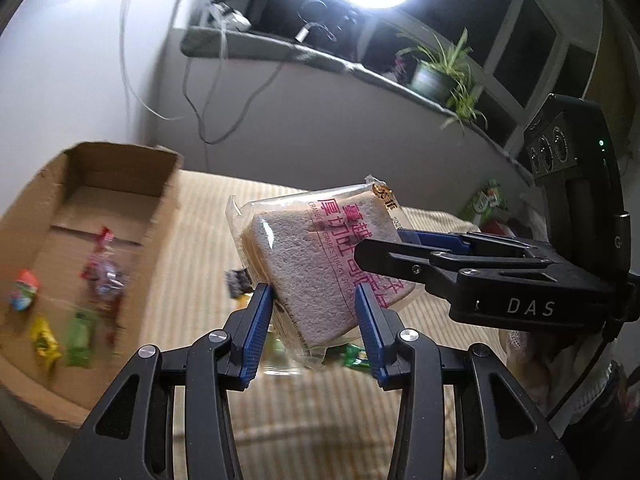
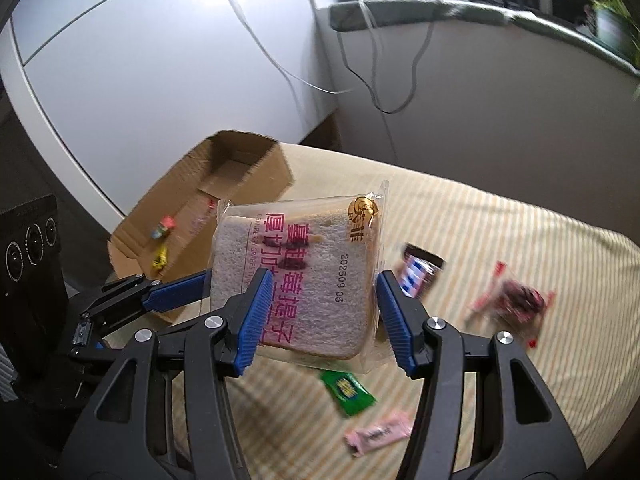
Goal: Organize snacks
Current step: 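Lift the bread bag with both tools, lower it into the box, release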
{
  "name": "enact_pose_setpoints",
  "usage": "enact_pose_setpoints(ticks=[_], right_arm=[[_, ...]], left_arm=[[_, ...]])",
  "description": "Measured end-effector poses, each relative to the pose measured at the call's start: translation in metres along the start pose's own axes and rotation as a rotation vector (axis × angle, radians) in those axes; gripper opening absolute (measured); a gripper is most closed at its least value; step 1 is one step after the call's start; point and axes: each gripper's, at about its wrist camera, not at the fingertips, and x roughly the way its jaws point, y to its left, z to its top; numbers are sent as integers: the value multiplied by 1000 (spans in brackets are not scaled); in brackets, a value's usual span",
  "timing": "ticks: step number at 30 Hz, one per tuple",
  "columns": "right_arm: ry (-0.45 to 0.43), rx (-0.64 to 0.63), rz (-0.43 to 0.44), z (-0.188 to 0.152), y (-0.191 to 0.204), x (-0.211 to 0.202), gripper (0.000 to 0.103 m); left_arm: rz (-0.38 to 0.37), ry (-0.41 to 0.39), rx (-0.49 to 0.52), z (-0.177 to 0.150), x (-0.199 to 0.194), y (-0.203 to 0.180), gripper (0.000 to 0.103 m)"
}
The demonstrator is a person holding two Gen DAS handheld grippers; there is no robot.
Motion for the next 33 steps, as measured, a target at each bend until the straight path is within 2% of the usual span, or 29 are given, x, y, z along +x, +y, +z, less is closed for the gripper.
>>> enact_pose_setpoints(ticks=[10, 19, 33], right_arm=[[8, -79, 53, 28, 52, 27, 57], [33, -163, 108, 47, 105, 59, 57], [97, -208, 169, 62, 151, 112, 57]], left_arm=[[77, -77, -72, 11, -30, 49, 40], [152, -130, -147, 7, -62, 100, 40], [227, -137, -230, -6, -75, 150, 40]])
